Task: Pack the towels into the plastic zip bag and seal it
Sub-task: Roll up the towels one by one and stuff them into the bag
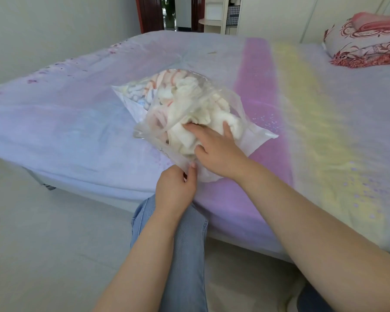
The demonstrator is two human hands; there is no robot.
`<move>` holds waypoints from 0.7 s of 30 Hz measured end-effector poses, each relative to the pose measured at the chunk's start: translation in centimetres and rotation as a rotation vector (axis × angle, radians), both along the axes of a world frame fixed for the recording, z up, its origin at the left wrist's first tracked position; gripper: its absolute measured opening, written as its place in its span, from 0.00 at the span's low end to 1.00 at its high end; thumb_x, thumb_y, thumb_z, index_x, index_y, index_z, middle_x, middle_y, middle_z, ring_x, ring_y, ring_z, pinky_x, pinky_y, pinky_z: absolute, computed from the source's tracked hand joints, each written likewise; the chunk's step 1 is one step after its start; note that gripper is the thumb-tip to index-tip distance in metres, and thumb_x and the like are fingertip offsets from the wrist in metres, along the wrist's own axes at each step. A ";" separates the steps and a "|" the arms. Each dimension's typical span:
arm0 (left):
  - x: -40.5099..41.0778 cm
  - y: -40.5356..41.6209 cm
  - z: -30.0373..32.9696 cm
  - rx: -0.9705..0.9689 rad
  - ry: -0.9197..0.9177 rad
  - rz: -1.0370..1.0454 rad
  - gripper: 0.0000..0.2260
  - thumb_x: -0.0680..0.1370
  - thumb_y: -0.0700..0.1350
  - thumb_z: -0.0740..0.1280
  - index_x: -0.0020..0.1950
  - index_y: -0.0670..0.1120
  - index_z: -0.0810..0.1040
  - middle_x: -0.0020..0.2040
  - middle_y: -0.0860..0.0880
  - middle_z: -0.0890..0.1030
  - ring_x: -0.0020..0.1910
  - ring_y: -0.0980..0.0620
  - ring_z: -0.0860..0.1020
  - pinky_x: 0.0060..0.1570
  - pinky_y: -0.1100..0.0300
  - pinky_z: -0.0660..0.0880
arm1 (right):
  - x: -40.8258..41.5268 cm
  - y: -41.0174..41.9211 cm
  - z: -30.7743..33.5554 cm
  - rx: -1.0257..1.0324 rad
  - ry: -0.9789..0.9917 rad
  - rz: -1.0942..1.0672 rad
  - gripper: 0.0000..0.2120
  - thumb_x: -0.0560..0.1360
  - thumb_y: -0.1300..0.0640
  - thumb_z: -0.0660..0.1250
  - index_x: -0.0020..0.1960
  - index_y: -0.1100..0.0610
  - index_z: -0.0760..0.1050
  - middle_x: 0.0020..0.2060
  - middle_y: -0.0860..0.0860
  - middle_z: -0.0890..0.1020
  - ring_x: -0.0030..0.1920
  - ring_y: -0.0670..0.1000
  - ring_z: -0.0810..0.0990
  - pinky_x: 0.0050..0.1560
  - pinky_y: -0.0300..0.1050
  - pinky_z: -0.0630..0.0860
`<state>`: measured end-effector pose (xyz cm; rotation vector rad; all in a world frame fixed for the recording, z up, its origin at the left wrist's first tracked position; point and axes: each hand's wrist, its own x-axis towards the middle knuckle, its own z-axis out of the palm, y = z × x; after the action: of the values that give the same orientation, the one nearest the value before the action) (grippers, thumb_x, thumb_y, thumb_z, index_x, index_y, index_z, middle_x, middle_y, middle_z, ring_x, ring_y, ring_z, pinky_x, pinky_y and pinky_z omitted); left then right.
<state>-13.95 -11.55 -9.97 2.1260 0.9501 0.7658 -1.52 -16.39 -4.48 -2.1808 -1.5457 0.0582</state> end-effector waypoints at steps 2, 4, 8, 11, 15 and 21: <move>-0.3 0.2 0.0 0.012 -0.031 0.010 0.24 0.81 0.50 0.62 0.27 0.46 0.58 0.21 0.52 0.62 0.23 0.51 0.64 0.28 0.55 0.56 | 0.5 2.4 0.9 -0.108 -0.013 0.016 0.29 0.75 0.60 0.52 0.75 0.43 0.56 0.73 0.45 0.66 0.74 0.47 0.60 0.73 0.67 0.39; -0.6 0.2 -0.1 0.028 -0.067 0.027 0.23 0.81 0.49 0.62 0.28 0.48 0.59 0.22 0.53 0.63 0.24 0.54 0.63 0.27 0.61 0.55 | 0.8 4.8 1.3 -0.179 0.072 0.033 0.28 0.76 0.59 0.51 0.74 0.43 0.58 0.69 0.48 0.71 0.68 0.51 0.67 0.71 0.64 0.53; -1.0 0.3 0.4 -0.006 -0.151 0.095 0.25 0.81 0.47 0.62 0.27 0.47 0.57 0.21 0.53 0.60 0.22 0.53 0.59 0.26 0.61 0.55 | 0.6 8.6 1.5 -0.264 0.206 0.024 0.22 0.80 0.58 0.50 0.73 0.51 0.62 0.69 0.53 0.71 0.65 0.55 0.71 0.61 0.49 0.69; -1.3 0.9 0.6 -0.179 -0.310 0.193 0.24 0.81 0.48 0.61 0.28 0.40 0.64 0.23 0.43 0.65 0.25 0.48 0.64 0.29 0.57 0.61 | -0.4 9.3 2.0 -0.318 0.276 0.081 0.23 0.81 0.56 0.49 0.75 0.47 0.59 0.71 0.50 0.67 0.68 0.53 0.67 0.62 0.44 0.65; -1.6 0.9 0.9 -0.291 -0.505 0.235 0.15 0.83 0.49 0.59 0.38 0.48 0.75 0.32 0.49 0.79 0.37 0.46 0.81 0.39 0.55 0.72 | -1.7 8.1 1.3 -0.197 0.282 0.042 0.20 0.77 0.46 0.49 0.67 0.37 0.64 0.70 0.49 0.69 0.66 0.56 0.69 0.68 0.55 0.64; -1.0 0.7 1.0 -0.288 -0.550 0.189 0.12 0.83 0.47 0.58 0.45 0.44 0.76 0.37 0.52 0.79 0.41 0.52 0.81 0.45 0.53 0.78 | -3.7 5.1 2.5 0.035 0.216 0.015 0.10 0.79 0.51 0.57 0.59 0.50 0.66 0.53 0.48 0.81 0.54 0.53 0.77 0.62 0.54 0.70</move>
<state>-14.92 -10.86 -8.94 1.4765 0.8956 1.1550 -5.21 -11.29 -1.98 -2.0608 -1.4305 0.2606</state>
